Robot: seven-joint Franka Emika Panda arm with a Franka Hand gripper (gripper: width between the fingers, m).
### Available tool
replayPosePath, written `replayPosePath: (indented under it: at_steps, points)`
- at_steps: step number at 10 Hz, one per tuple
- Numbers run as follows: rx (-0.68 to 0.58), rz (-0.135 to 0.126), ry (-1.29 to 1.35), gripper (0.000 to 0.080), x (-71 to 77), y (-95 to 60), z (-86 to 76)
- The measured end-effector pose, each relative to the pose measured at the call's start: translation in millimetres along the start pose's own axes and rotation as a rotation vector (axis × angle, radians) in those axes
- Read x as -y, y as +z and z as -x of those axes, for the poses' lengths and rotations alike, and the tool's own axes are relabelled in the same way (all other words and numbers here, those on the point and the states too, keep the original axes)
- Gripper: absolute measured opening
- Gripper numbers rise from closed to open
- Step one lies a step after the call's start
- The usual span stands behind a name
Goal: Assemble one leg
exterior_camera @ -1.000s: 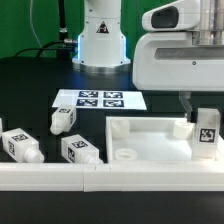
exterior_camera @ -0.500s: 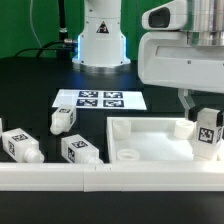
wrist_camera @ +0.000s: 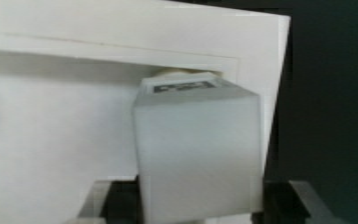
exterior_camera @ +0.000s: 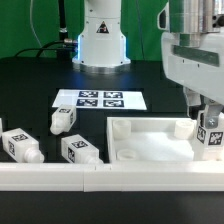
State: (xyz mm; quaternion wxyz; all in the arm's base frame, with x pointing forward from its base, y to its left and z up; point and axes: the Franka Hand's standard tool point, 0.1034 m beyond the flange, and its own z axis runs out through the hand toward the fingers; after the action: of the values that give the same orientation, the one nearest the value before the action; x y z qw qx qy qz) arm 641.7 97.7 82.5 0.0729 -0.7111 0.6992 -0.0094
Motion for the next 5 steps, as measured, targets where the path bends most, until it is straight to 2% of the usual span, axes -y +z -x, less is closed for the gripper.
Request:
replayPosePath:
  at_steps: [2,3,4,5]
  points:
    - [0.000,0.001,0.001,0.0285,-0.1,0.0,-0.4]
    - [-0.003,0.007,-0.107,0.0307,-1.0,0.4,-0.2]
    - [0.003,0.026,-0.227,0.0499,-3.3,1.1,2.2]
    - [0.005,0.040,-0.355,0.0499,-3.2,2.5,6.6]
